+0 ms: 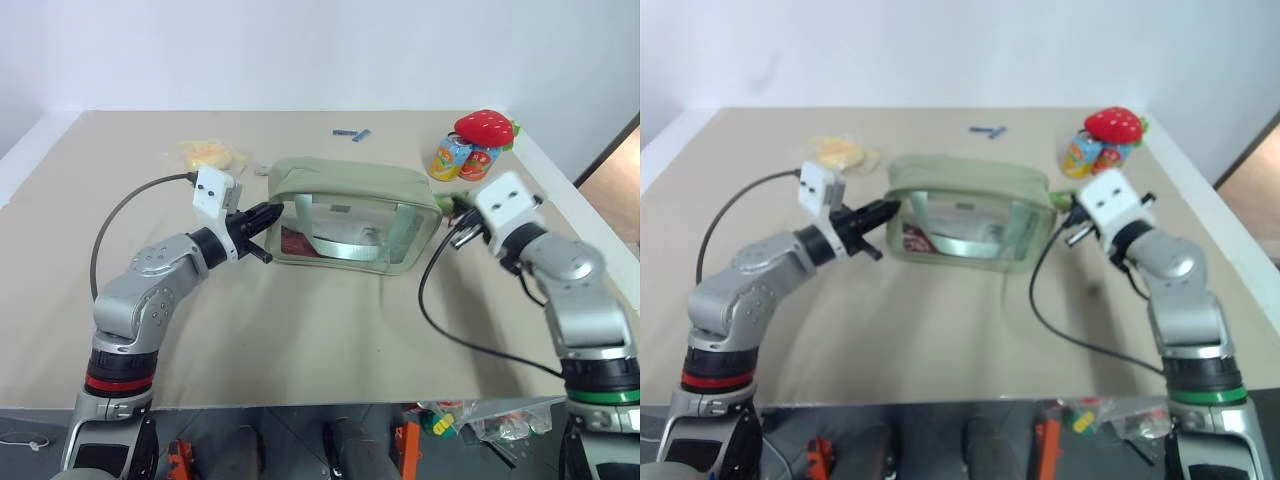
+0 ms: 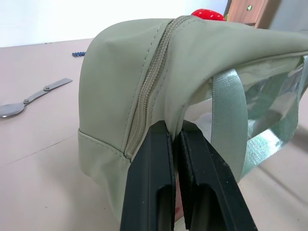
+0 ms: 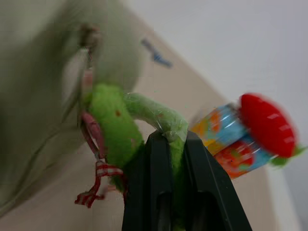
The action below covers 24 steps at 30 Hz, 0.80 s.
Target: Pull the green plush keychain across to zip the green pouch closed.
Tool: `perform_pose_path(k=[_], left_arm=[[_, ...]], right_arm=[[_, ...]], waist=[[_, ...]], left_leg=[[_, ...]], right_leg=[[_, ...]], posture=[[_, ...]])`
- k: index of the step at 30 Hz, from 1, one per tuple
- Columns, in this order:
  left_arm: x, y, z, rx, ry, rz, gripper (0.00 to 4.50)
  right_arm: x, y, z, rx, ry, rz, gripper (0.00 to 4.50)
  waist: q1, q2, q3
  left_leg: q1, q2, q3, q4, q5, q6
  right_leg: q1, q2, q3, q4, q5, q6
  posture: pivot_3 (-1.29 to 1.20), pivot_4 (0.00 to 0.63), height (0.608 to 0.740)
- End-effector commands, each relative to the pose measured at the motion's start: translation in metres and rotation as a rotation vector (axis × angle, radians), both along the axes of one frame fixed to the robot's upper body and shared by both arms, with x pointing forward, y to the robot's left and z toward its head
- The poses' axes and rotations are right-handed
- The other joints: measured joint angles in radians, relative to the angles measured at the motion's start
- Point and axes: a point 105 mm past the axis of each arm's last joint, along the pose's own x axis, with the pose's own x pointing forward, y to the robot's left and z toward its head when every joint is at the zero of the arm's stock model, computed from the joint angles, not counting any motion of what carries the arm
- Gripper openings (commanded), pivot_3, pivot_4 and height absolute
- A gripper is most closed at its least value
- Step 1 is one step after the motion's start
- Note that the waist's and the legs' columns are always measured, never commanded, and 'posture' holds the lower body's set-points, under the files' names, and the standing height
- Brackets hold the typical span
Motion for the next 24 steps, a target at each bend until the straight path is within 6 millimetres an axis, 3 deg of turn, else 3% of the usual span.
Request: perform_pose_path(k=[1,15,22,23,24], left_arm=[[-0.004,0.002,0.017,-0.011,-0.085,0.014,0.0],[-0.003,-0.003,0.017,-0.026,-0.089,0.013,0.0],[-0.006,-0.006,0.015,-0.03,-0.063,-0.03,0.0],[-0.007,-0.006,0.015,-0.04,-0.053,-0.041,0.0],[-0.007,-0.005,0.016,-0.05,-0.05,-0.042,0.36]], right_arm=[[-0.004,0.003,-0.003,-0.028,-0.011,-0.013,0.04],[0.004,0.008,-0.032,-0.131,-0.025,0.022,0.04],[0.007,0.005,0.0,0.024,-0.109,0.039,0.04],[0.006,0.004,0.005,0.071,-0.114,0.048,0.56],[0.005,0.004,0.012,0.113,-0.124,0.055,0.77]], waist=[[0.0,0.0,0.0],[-0.001,0.0,0.0],[-0.001,0.0,0.0],[-0.001,0.0,0.0],[-0.001,0.0,0.0]], left_leg=[[0.0,0.0,0.0,0.0,0.0,0.0],[0.003,0.0,0.0,0.0,0.002,0.001],[0.004,0.0,0.0,0.0,0.002,0.001],[0.004,0.0,0.0,0.0,0.003,0.001],[0.004,0.0,0.0,0.0,0.003,0.001]], right_leg=[[0.0,0.0,0.0,0.0,0.0,0.0],[0.002,0.001,0.0,0.0,0.003,-0.001],[0.003,0.001,0.0,0.0,0.003,-0.001],[0.003,0.001,0.0,0.0,0.003,-0.001],[0.003,0.001,0.0,0.0,0.003,0.0]], posture=[[0.0,0.15,0.74],[0.0,0.15,0.74],[0.0,0.15,0.74],[0.0,0.15,0.74],[0.0,0.15,0.74]])
